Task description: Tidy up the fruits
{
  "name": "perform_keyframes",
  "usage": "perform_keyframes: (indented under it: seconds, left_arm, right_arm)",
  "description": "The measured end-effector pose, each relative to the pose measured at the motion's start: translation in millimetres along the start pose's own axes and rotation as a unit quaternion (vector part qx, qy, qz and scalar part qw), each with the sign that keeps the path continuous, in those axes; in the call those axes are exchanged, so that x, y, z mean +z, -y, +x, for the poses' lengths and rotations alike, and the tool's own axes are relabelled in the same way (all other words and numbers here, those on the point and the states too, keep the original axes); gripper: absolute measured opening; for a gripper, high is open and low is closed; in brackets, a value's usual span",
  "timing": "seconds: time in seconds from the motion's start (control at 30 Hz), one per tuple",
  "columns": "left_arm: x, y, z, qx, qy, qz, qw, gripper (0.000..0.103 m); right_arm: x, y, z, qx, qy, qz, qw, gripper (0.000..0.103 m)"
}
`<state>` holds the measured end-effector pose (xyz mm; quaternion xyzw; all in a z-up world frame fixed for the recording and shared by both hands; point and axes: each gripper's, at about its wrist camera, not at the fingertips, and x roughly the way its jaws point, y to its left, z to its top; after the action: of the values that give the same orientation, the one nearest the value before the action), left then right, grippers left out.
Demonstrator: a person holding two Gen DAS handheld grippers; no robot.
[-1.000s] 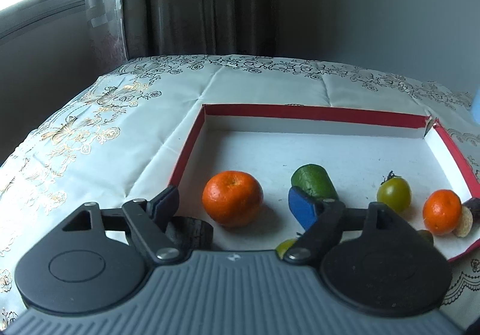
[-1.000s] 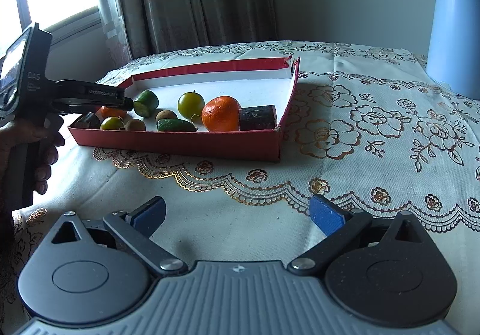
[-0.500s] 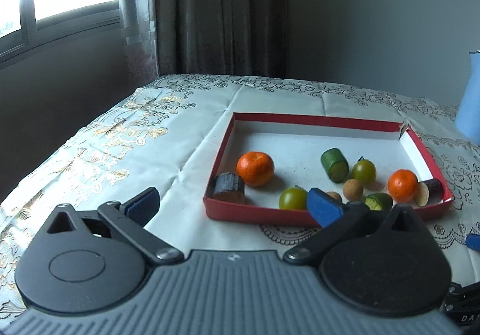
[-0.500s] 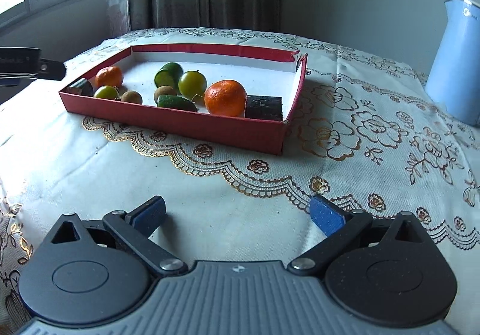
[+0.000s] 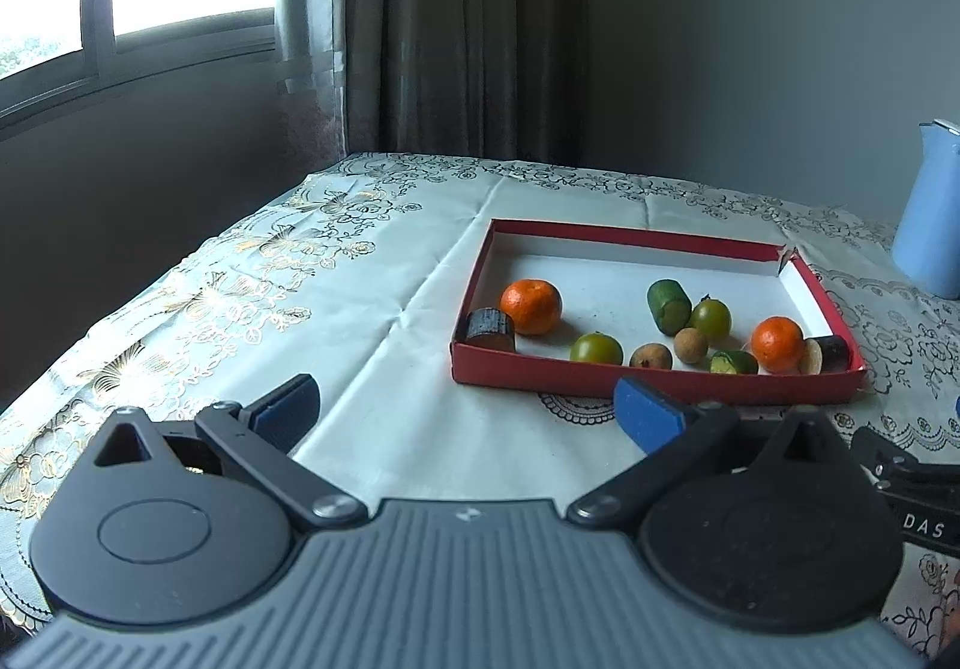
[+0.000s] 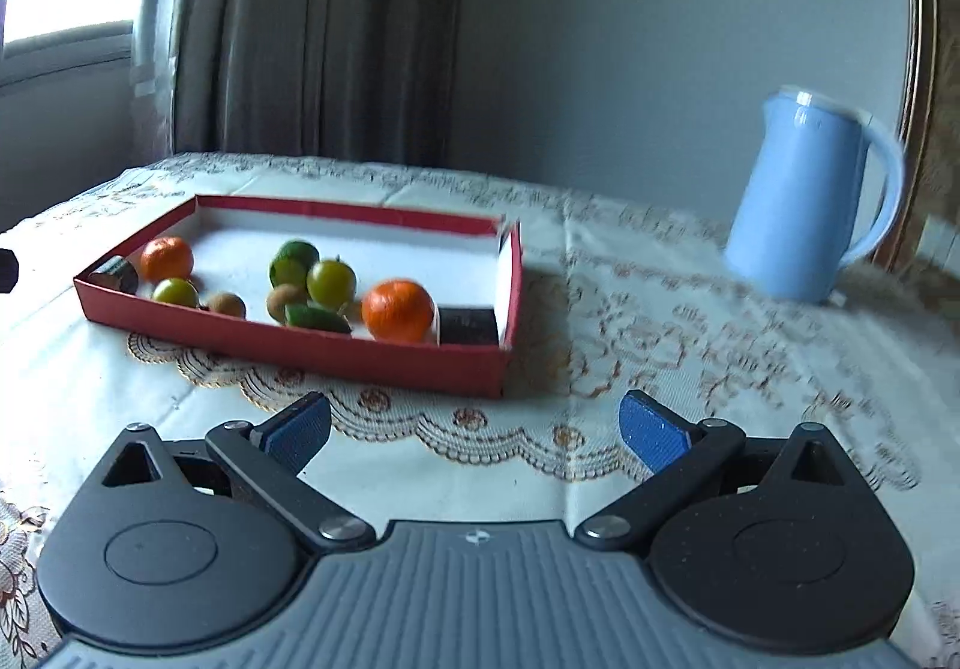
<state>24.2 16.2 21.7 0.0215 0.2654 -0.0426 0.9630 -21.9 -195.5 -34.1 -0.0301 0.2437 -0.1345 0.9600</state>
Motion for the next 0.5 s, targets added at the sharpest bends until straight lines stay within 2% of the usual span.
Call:
perform_keyframes:
  seconds: [0.13,0.5]
  left_arm:
    - [-4,-4,-6,0.004,-0.002,0.001,1.0,0.103]
    - [-9,-17,-18,-0.01,0.004,-0.013,0.9999,0.103]
  right_arm:
    - [3,-20,-18,0.01,0.022,-0.015,1.0,0.103]
    - [7,-53,-38,0.039,0.029,-0.02,0.999,0.103]
